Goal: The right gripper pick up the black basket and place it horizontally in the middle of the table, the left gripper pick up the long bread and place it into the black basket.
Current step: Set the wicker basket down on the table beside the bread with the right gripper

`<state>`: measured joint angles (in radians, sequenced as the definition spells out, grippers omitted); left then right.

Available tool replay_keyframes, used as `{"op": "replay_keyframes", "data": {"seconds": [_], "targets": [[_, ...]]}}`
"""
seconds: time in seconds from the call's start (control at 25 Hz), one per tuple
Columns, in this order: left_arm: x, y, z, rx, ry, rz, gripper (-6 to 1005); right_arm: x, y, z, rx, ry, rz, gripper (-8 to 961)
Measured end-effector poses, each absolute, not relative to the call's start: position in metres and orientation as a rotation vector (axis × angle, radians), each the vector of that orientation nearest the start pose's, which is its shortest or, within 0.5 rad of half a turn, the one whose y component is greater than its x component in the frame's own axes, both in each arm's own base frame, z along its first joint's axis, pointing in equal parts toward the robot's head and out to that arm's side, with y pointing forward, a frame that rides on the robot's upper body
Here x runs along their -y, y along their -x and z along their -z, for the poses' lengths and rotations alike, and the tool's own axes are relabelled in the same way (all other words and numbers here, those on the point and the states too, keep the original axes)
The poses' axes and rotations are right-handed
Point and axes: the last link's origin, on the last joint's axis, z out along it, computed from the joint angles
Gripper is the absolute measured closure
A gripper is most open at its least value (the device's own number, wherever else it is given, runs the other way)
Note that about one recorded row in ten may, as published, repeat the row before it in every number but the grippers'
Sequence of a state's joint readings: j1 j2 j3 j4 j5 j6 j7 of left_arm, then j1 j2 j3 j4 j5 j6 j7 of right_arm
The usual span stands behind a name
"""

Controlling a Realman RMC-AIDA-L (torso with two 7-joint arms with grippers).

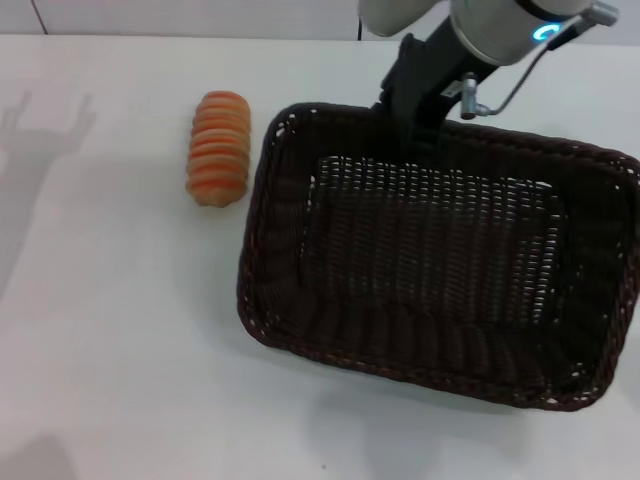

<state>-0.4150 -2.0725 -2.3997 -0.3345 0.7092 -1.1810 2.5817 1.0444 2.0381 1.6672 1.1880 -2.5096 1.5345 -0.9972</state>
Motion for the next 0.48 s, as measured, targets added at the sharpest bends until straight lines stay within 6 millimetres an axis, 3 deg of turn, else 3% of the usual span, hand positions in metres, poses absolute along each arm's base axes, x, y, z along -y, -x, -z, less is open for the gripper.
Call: {"op": "replay_keyframes", "data": {"seconds": [0.48], "targets": [[-0.35, 0.336, -0.08, 0.48, 1.459, 0.887, 139, -0.404, -0.029, 0.027, 0.231, 2.769, 0.632, 613]]}}
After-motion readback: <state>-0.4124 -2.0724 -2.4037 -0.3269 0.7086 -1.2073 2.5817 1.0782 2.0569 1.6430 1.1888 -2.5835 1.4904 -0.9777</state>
